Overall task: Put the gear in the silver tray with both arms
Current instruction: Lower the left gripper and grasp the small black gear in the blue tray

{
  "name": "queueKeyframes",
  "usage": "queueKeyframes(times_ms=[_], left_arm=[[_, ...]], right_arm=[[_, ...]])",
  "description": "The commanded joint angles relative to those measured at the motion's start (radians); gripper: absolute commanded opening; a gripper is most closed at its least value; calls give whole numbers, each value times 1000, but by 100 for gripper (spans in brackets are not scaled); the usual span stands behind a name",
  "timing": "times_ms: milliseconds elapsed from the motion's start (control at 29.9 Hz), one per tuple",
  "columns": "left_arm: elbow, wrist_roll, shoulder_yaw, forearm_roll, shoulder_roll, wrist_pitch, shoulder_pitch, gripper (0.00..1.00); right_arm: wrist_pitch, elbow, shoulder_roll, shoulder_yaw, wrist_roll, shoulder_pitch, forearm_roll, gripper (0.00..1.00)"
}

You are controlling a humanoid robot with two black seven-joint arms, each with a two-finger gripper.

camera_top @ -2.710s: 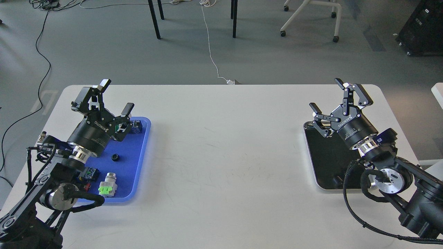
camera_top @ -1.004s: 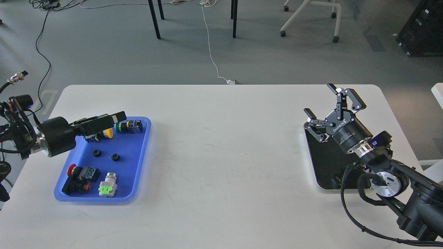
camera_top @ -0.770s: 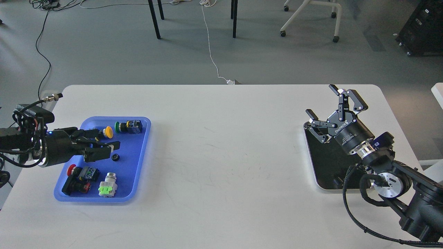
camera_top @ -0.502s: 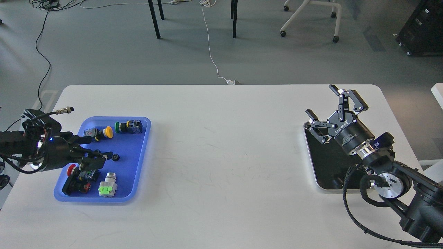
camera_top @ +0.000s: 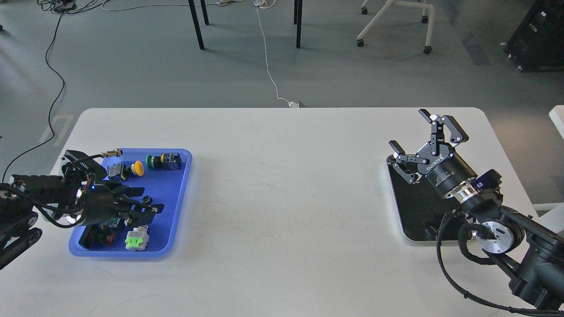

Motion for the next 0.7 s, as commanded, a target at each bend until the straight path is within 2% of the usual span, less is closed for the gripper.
queueKeyframes(times_ms=[0, 234, 402, 669], left_arm=[[40, 0, 15, 0, -20, 3, -17, 71], [103, 0, 58, 0, -32, 34, -43, 65], [115, 0, 66, 0, -41, 35, -45, 52], [144, 0, 66, 0, -61, 35, -45, 49]], right_arm=[[0, 1, 0, 0, 0, -2, 0, 99], [0, 1, -2, 0, 0, -2, 0, 99], [0, 1, -2, 0, 0, -2, 2, 99], [0, 1, -2, 1, 0, -2, 2, 99]])
